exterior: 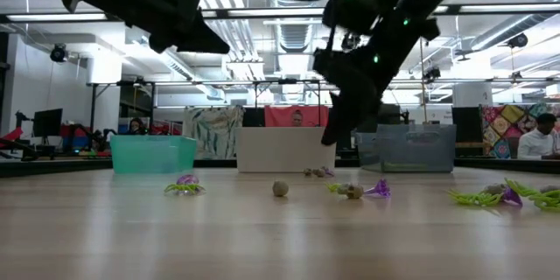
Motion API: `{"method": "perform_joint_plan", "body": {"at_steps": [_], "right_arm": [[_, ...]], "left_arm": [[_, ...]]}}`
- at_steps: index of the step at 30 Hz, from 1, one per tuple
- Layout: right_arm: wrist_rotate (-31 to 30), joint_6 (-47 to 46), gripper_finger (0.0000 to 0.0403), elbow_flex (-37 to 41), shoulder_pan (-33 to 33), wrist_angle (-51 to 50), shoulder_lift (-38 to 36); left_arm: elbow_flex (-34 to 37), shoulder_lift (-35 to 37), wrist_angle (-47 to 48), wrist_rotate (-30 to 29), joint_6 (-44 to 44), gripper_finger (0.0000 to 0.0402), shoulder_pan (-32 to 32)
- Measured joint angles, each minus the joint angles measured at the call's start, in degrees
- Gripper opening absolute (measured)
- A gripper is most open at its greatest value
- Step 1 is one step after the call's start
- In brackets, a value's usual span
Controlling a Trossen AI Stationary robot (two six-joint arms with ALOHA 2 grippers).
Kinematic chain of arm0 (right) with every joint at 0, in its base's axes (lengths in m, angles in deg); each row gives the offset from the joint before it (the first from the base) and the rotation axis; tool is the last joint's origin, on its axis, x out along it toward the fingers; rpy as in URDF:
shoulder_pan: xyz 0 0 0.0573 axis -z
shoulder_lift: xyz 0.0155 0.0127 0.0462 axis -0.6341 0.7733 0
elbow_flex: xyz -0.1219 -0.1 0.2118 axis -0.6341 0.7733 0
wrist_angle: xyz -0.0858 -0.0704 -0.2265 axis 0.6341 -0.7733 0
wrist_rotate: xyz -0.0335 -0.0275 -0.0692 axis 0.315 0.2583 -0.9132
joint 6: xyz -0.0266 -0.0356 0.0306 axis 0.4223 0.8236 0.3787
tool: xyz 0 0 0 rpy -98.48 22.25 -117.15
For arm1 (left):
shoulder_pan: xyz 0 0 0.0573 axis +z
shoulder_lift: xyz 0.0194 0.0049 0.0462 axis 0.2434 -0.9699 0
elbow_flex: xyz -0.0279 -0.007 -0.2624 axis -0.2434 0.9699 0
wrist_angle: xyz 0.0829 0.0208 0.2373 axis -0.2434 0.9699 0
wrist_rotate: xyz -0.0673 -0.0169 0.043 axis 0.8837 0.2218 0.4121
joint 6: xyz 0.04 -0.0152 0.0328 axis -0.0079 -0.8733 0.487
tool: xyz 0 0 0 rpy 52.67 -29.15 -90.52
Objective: Sort Halloween decoration
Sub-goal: Put the white skull toy into the white bin
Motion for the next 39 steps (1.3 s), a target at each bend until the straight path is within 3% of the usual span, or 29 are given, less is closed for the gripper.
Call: {"method": "perform_joint_plan", "body": {"at_steps": [4, 8, 18, 29, 39], "right_arm": [[0.08, 14.7, 0.007, 0.0, -0.62, 0.98, 3.41], [0.08, 20.42, 0.007, 0.15, -0.65, 2.75, 5.04], [-1.35, 21.44, 0.0074, 0.21, -0.5, 7.24, 6.2], [-2.13, 21.56, 0.0136, 0.21, -0.33, 8.31, 6.97], [-4.55, 21.51, 0.0123, 0.04, 0.1, 8.96, 10.79]], "left_arm": [[0.0, -0.84, -0.07, 0.02, -0.36, 0.0, 0.0], [0.02, -0.97, -0.07, 0.04, -0.64, 0.0, 0.0], [0.02, -1.0, -0.11, 0.08, -0.65, 0.0, 0.0], [0.05, -1.0, -0.12, 0.11, -0.66, 0.0, 0.0], [0.07, -1.0, -0.16, 0.13, -0.66, 0.0, 0.0]]}}
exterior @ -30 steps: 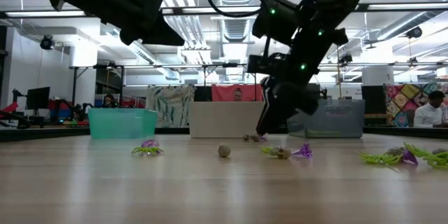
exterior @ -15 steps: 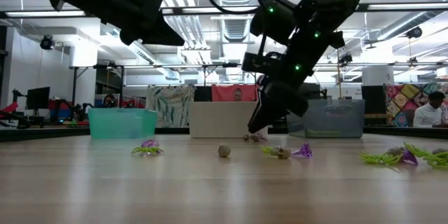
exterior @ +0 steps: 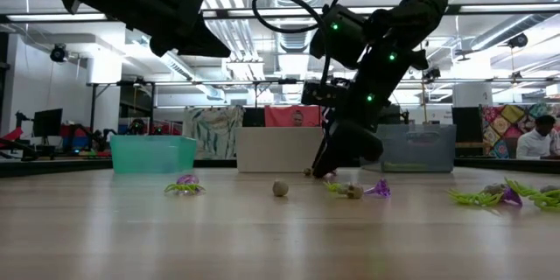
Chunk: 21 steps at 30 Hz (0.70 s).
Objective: Sort Halloween decoration
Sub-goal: Put the white skull toy into the white bin
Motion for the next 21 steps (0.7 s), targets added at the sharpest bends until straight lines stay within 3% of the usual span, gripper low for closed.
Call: {"method": "perform_joint_plan", "body": {"at_steps": [13, 21], "right_arm": [[3.07, -3.32, 0.0039, 0.07, 0.09, -0.34, -0.03], [4.15, -4.5, 0.0029, -0.94, 0.07, -1.13, -1.15]], "left_arm": [[0.0, 0.0, -0.13, 0.02, -0.22, 0.0, 0.0], [0.0, 0.0, -0.18, 0.06, -0.72, 0.0, 0.0]]}}
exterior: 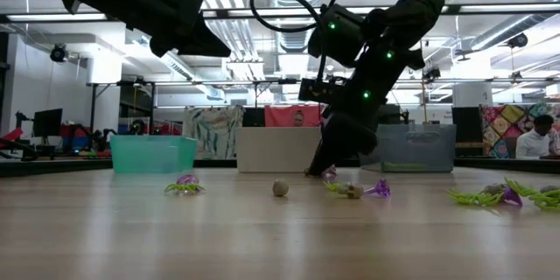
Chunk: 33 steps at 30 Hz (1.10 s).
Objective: Sort Halloween decoration
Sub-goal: Put the white skull toy into the white bin
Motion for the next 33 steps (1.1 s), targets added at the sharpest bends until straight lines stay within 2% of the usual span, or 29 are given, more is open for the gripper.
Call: {"method": "perform_joint_plan", "body": {"at_steps": [5, 13, 19, 21, 25, 30, 33], "right_arm": [[4.56, -0.04, 0.0028, -1.94, -0.09, -0.32, -3.05], [3.85, 4.37, 0.0027, -8.46, 1.16, 0.27, -5.37], [2.98, 10.43, 0.0027, -13.99, 6.57, 0.75, -4.6], [1.35, 10.46, 0.0027, -14.16, 8.81, 3.92, -4.19], [-0.02, 4.3, 0.0027, -13.86, 13.74, 5.44, -3.68], [0.88, -16.63, 0.0027, -12.65, 18.19, 1.66, -2.69], [0.85, -19.07, 0.0029, -11.44, 18.64, 1.45, -2.68]], "left_arm": [[0.0, 0.0, -0.01, 0.2, -0.34, 0.0, 0.0], [0.0, -0.02, -0.3, 0.18, -0.33, 0.0, 0.0], [0.0, -0.02, -0.42, 0.17, -0.05, 0.0, 0.02], [0.0, -0.03, -0.32, 0.16, -0.02, 0.0, 0.0], [0.0, -0.09, -0.15, 0.15, 0.02, 0.0, 0.0], [0.0, -0.65, 0.09, 0.09, 0.07, 0.0, 0.0], [0.0, -0.88, 0.06, -0.08, 0.07, 0.0, 0.0]]}}
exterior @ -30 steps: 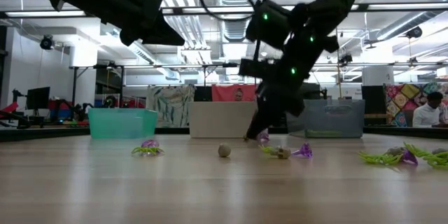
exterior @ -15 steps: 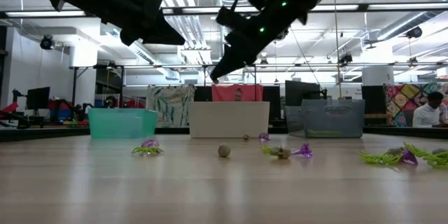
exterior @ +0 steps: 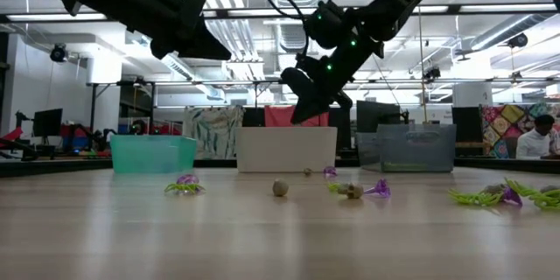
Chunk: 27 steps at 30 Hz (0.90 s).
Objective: Sort Halloween decoration
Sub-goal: Put the white skull toy into the white bin, then put the green spider toy into the black bin
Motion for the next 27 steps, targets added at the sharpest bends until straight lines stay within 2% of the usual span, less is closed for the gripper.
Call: {"method": "perform_joint_plan", "body": {"at_steps": [7, 20, 27], "right_arm": [[-0.3, 0.19, 0.0036, -0.15, -0.52, 0.27, -0.02], [-0.42, 0.13, 0.0122, -0.34, -0.63, 0.47, -0.07], [-0.34, 0.34, 0.0127, -1.16, -2.49, 0.2, -2.51]], "left_arm": [[0.0, -0.24, -0.15, 0.0, 0.02, 0.0, 0.01], [0.0, -0.24, -0.28, 0.01, -0.08, 0.0, 0.0], [0.0, -0.24, 0.0, 0.04, -1.17, 0.0, 0.0]]}}
